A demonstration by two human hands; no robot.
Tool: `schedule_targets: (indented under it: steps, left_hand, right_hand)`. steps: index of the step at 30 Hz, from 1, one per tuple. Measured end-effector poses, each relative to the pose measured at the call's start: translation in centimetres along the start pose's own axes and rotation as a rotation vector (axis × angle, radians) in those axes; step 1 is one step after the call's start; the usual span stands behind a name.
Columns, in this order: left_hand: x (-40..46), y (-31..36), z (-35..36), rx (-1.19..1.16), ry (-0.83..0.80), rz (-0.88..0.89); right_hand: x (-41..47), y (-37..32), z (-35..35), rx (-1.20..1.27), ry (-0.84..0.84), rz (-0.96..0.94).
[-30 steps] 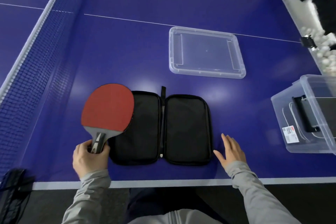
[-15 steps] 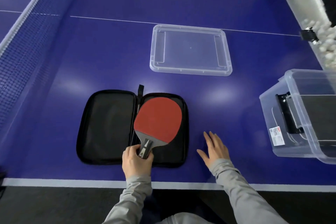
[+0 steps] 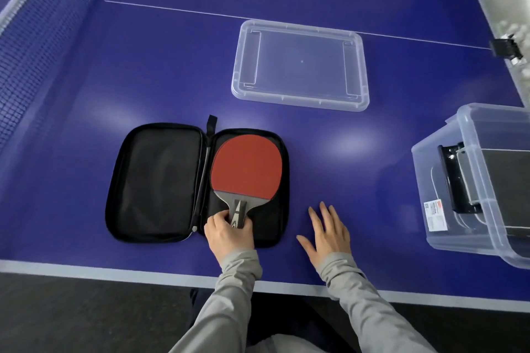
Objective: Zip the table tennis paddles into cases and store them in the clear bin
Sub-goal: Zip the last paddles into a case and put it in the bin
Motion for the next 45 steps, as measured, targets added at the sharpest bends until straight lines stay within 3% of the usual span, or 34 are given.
schedule_targets:
  steps: [10,15,20,25,29,33,37,42,45]
  left_hand:
    - [1.1,0.7,0.4,-0.059,0.032,-0.045]
    - [1.2,0.0,1.3,-0.051,-0.036,-0.04]
    - [1.3,-0.6,1.5,-0.056,-0.181,-0.006]
    - [1.9,-1.4,1.3,-0.125,-0.436,0.056]
    - [3.0,-2.2,1.6,-0.305,-0.621,-0.068]
    - [3.2,-2.5,2.1,-0.379,-0.684,-0.152]
    - [2.8,-2.3,2.6,-0.38,-0.723,-0.128]
    - [3.3,-1.7,1.6,-0.259,-0.701,0.022]
    - [6.2,-0.8,-3.5,-0.15,-0.403,0.289]
  right_hand:
    - [0.0,-0.5,0.1,0.025,-0.012,0.055]
    - [0.0,-0.7,0.2,0.017,-0.038,0.1]
    - [0.3,-2.2,-0.5,0.106,-0.007,0.179]
    - [0.7,-5.3,-0.5,0.115,-0.005,0.102]
    - [0.3,-6.1,0.0,0.112,-0.022,0.117]
    - [0.4,-6.1,0.0,0.11,-0.028,0.124]
    - [0.2,-6.1,0.1,0.076,-0.031,0.116]
    - [0.3,-6.0,-0.1,0.086,-0.022,0.113]
    - [0.2,-5.9,-0.2,0.085,-0.012,0.107]
Point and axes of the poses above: each hand's wrist, its own x-axis towards the middle knuckle, its own z-axis out of the palm, y = z × x, the point moved 10 cm from there along x, towards the middle knuckle
